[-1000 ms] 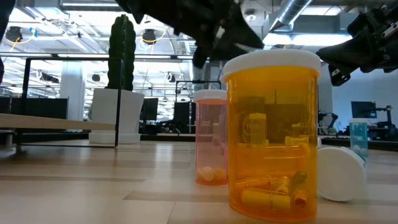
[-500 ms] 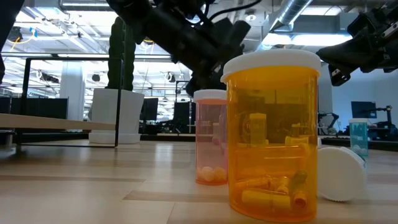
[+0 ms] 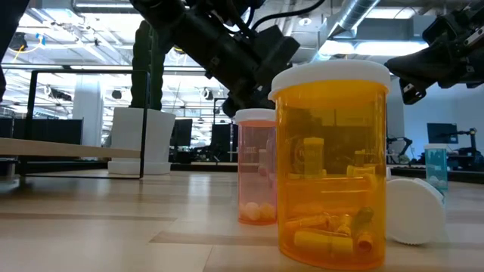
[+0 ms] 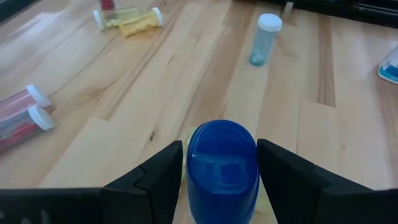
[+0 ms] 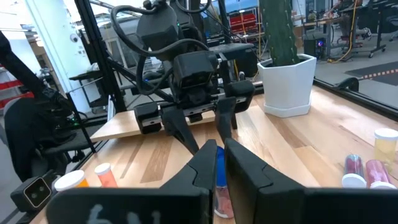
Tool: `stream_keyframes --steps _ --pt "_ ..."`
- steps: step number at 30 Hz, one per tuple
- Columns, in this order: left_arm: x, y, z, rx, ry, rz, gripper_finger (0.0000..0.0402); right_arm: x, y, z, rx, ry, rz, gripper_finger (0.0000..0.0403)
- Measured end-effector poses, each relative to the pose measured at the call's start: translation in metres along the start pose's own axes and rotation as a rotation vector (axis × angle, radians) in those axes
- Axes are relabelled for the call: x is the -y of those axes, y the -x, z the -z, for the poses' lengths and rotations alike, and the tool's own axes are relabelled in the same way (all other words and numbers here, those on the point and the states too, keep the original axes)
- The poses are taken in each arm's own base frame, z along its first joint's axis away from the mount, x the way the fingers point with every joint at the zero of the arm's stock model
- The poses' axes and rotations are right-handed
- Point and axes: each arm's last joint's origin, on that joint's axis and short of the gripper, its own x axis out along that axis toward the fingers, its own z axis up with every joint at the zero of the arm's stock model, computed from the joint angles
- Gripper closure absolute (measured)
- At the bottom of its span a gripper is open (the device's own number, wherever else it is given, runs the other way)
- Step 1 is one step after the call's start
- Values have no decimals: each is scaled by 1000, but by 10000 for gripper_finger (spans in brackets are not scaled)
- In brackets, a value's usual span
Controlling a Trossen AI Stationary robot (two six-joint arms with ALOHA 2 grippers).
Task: Pick and place medicine bottles onto shelf by color
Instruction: Put the blue pill bottle on the shelf
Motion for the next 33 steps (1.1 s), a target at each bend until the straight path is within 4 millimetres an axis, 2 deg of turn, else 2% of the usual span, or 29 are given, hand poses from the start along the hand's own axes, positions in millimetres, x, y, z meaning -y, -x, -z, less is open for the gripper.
stream_keyframes --steps 13,33 --pt "-1 0 1 -7 -63 -17 209 0 0 0 0 0 0 347" --pt "0 0 0 7 5 5 209 0 0 0 0 0 0 347"
